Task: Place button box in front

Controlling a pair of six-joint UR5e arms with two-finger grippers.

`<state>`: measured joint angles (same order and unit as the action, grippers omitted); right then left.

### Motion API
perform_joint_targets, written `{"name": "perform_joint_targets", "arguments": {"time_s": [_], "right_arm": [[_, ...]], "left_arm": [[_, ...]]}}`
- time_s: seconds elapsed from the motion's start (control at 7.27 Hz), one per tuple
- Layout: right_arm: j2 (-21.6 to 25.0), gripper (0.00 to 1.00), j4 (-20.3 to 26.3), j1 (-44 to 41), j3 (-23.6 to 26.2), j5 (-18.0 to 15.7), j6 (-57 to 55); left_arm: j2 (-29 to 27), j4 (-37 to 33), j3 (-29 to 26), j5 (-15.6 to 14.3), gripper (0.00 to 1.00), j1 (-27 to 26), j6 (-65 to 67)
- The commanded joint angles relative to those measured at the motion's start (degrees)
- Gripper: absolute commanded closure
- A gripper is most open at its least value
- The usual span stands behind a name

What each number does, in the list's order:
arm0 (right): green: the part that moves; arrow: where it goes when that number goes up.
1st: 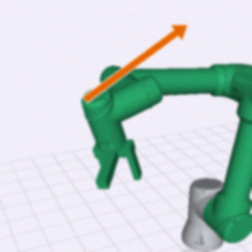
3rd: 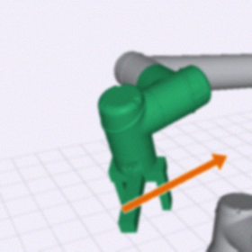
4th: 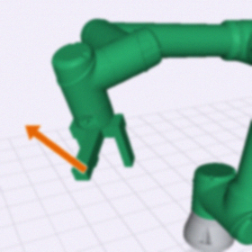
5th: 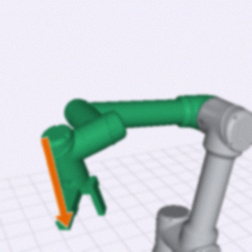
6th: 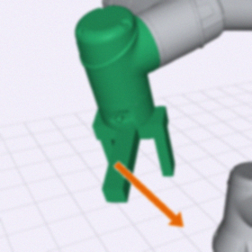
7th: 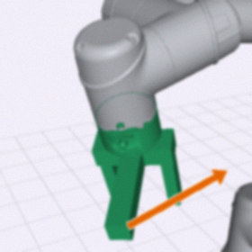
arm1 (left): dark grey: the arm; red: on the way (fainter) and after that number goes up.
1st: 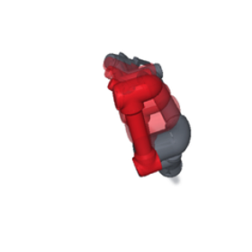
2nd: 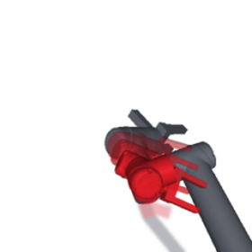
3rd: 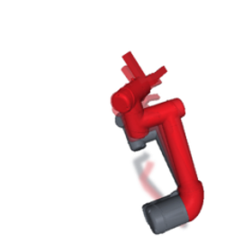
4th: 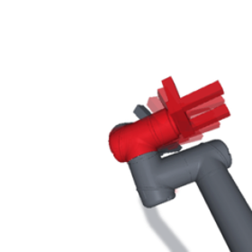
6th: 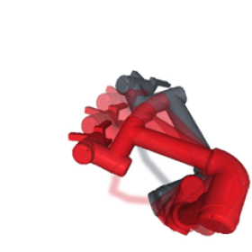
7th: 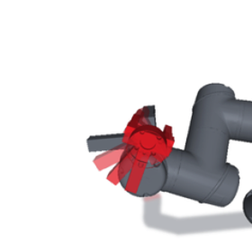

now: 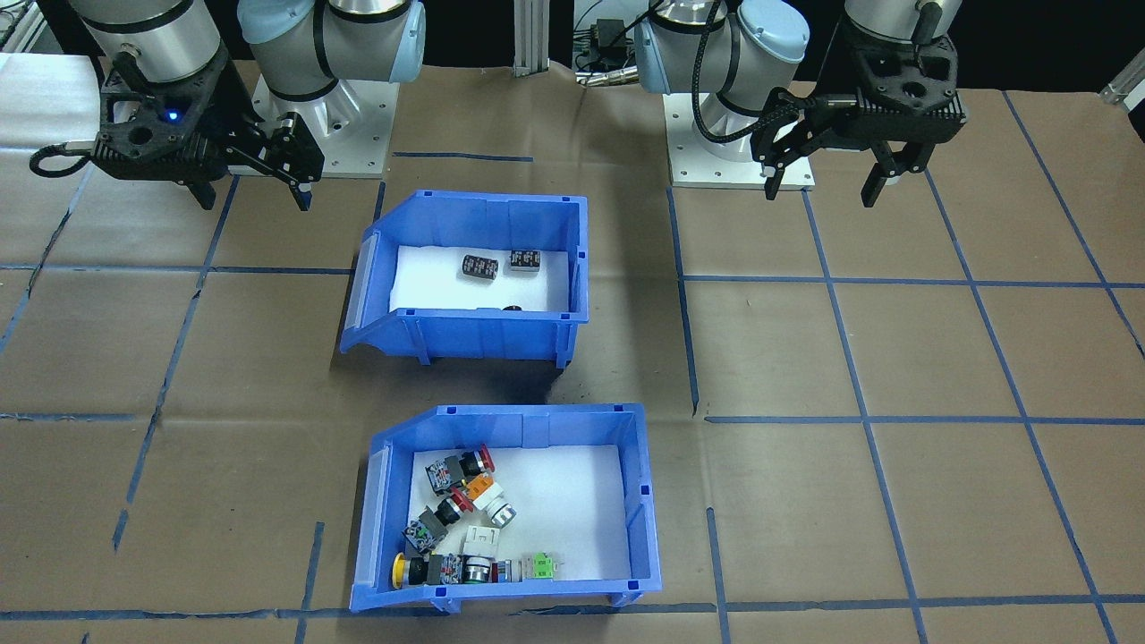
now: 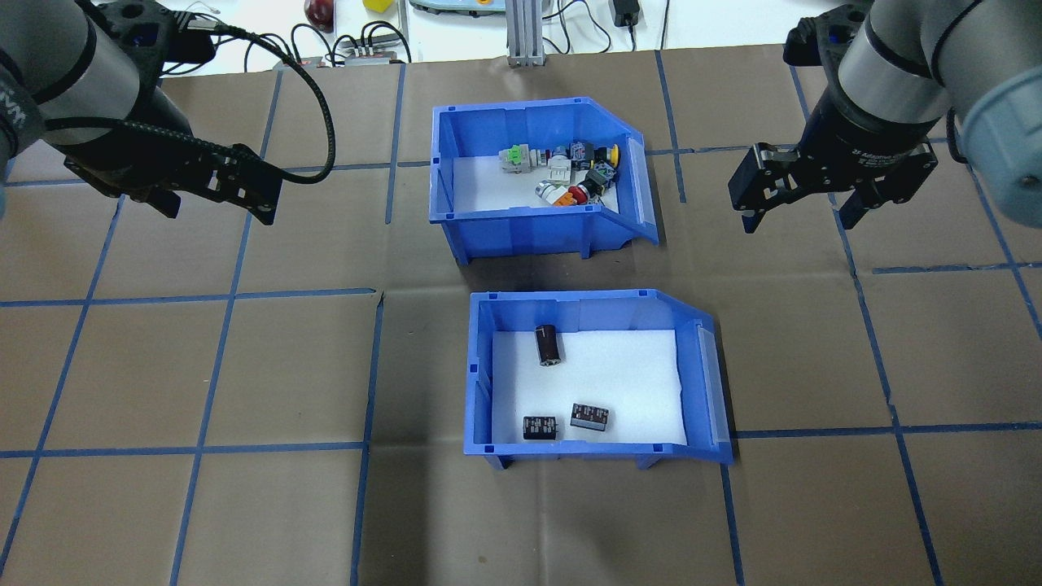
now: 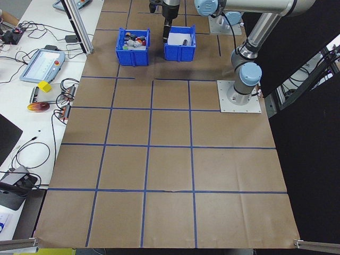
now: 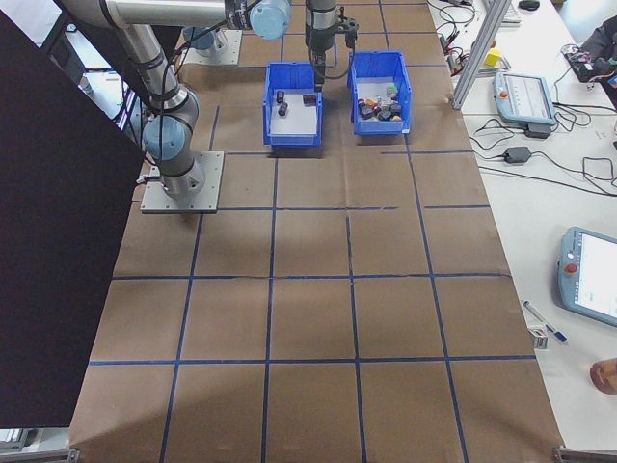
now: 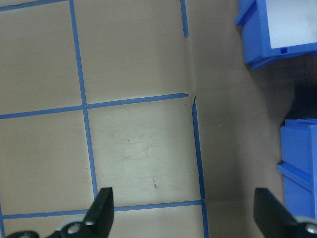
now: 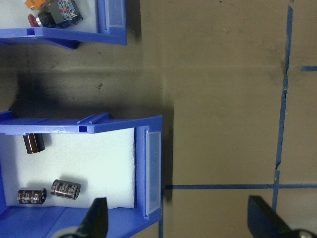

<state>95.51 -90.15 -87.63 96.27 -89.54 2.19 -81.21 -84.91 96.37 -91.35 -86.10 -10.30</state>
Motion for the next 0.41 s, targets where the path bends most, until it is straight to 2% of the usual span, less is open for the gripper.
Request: {"name": "perform_joint_targets", "arguments": {"time_s": [0.0, 0.28], "right_arm": [[-0.06, 0.00, 0.06, 0.00, 0.06, 0.07, 0.01], [-0.15, 0.00, 0.06, 0.00, 0.06, 0.07, 0.01]], "left_arm": [[-0.01, 0.18, 0.22, -0.06, 0.01, 0.05, -0.24], [0.78, -0.26, 0.40, -3.91, 0.01, -0.03, -0.33]]}}
